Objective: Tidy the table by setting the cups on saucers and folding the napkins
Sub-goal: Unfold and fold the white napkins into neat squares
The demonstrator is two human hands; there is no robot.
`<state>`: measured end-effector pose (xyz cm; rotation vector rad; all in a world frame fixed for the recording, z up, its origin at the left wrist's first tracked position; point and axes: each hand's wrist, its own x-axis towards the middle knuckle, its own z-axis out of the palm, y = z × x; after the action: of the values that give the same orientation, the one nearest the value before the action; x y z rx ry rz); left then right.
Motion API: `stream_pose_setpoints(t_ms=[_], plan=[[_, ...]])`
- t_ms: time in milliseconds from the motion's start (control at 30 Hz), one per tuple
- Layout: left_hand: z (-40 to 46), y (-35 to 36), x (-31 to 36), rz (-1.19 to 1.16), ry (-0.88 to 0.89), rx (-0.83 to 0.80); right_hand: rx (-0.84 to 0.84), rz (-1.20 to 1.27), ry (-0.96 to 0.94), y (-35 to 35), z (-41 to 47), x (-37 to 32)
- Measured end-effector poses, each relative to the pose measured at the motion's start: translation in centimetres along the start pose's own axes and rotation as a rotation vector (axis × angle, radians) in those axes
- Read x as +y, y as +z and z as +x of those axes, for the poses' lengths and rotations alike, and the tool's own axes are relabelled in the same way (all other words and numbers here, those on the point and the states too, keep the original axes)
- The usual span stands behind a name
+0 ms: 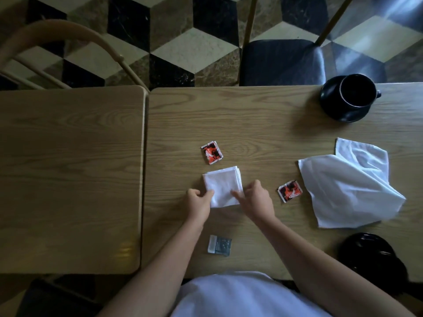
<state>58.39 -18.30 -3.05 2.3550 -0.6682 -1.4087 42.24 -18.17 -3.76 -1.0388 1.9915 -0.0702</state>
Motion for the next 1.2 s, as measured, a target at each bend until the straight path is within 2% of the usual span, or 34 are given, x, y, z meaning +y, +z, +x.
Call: stream_pose_setpoints(t_ms=[100,200,367,500,733,900,1133,1200], plan=[[-0.3,0.5,0.6,-0.098,-0.125,-0.115,-0.151,0.149,0.117,-0.1,-0.5,-1.1],[-1.1,-0.1,0.7,-0.099,-0.112,-0.278,-0.265,0.268,0.193,-1.4,-1.9,-0.6],[-4.9,-0.1,-0.6,-0.023,0.003,-0.453,-0.123,0.339,0.083,-3.5,-6.8,3.8],[-9.1,2.0,-3.0,0.105,0.1,-0.607,-0.078,0.345,0.163,-4.9,-11.3,9.4],[-15.0,7.0,-5.3,0.263,0.205,-0.736,-0.007,0.129,0.316,-8.2,-15.7,16.6],[-16.5,9.9,-6.3,0.345,0.205,-0.685,0.019,0.071,0.348,-9.6,-14.8,18.8],[-15.8,13.3,-6.8,0.413,0.135,-0.447,0.008,-0.012,0.33,-8.2,-11.4,20.3],[-16.0,13.8,-6.7,0.525,0.174,-0.37,0.022,-0.05,0.318,-7.7,-10.9,20.7]])
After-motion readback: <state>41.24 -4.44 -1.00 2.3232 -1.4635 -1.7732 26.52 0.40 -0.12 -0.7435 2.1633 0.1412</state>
